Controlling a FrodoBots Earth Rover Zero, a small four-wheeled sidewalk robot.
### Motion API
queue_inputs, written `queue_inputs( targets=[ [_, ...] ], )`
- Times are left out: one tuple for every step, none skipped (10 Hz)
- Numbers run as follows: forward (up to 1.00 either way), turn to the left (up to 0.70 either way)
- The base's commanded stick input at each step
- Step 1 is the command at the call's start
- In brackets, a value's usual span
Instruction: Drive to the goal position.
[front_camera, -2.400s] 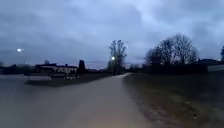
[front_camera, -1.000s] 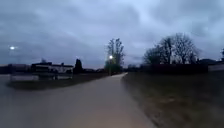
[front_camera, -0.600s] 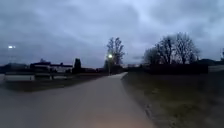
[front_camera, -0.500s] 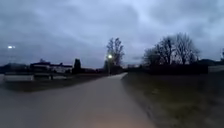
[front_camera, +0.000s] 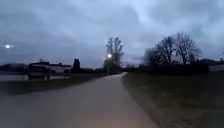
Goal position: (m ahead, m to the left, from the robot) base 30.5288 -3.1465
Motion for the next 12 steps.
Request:
queue_inputs(
  targets=[
    [1.00,0.04],
    [1.00,0.04],
    [1.00,0.04],
    [1.00,0.04],
    [1.00,0.04],
    [1.00,0.04],
    [1.00,0.04],
    [1.00,0.04],
    [1.00,0.04],
    [1.00,0.04],
    [1.00,0.04],
    [1.00,0.04]
  ],
)
